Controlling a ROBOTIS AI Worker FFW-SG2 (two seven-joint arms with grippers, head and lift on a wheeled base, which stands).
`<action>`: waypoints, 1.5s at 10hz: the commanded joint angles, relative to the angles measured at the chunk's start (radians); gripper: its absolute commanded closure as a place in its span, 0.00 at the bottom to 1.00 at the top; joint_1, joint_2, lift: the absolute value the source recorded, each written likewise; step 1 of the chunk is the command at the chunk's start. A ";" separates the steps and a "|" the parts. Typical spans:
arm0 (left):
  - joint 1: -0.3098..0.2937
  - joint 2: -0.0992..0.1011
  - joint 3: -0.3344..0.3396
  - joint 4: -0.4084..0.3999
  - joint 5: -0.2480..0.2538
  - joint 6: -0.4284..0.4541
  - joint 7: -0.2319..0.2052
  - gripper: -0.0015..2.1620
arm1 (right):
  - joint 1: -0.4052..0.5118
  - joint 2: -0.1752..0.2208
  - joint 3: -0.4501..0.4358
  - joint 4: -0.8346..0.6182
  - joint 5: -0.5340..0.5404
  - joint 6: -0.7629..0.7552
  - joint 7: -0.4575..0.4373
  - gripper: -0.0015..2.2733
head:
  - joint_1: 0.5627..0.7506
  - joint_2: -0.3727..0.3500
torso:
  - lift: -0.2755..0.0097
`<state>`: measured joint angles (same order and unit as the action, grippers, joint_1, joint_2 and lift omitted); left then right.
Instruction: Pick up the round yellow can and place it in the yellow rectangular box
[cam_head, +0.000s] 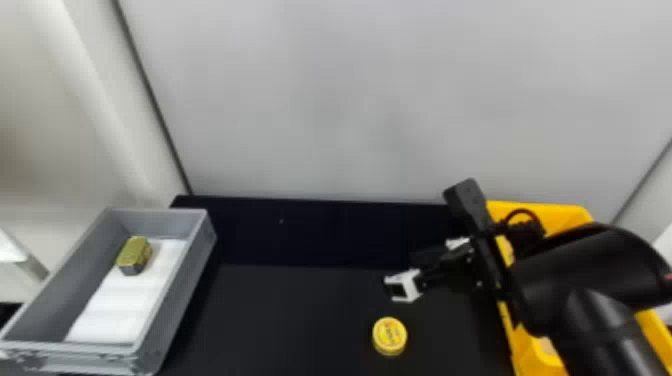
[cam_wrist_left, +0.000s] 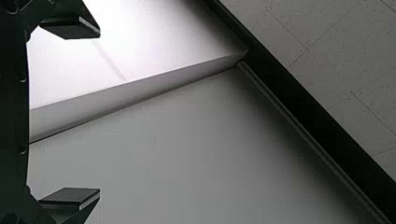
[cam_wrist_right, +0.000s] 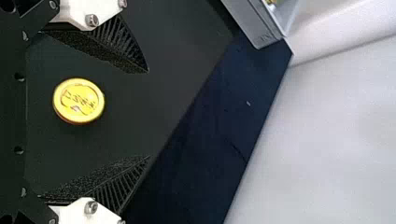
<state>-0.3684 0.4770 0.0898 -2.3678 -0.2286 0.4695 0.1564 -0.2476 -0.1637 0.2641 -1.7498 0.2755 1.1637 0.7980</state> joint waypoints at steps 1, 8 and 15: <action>-0.001 -0.007 -0.001 0.018 0.000 -0.009 0.000 0.04 | 0.010 0.023 0.006 0.062 0.047 -0.008 0.054 0.07 | 0.53 0.59 | 0.93; -0.004 -0.032 -0.005 0.032 -0.003 -0.024 0.002 0.04 | 0.033 0.032 0.020 0.153 0.101 -0.057 0.124 0.07 | 0.53 0.59 | 0.93; 0.003 -0.049 -0.001 0.033 -0.006 -0.037 0.002 0.04 | 0.034 0.047 0.018 0.247 0.101 -0.131 0.137 0.07 | 0.53 0.59 | 0.93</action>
<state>-0.3654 0.4308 0.0900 -2.3347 -0.2348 0.4365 0.1580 -0.2128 -0.1222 0.2817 -1.5231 0.3760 1.0465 0.9332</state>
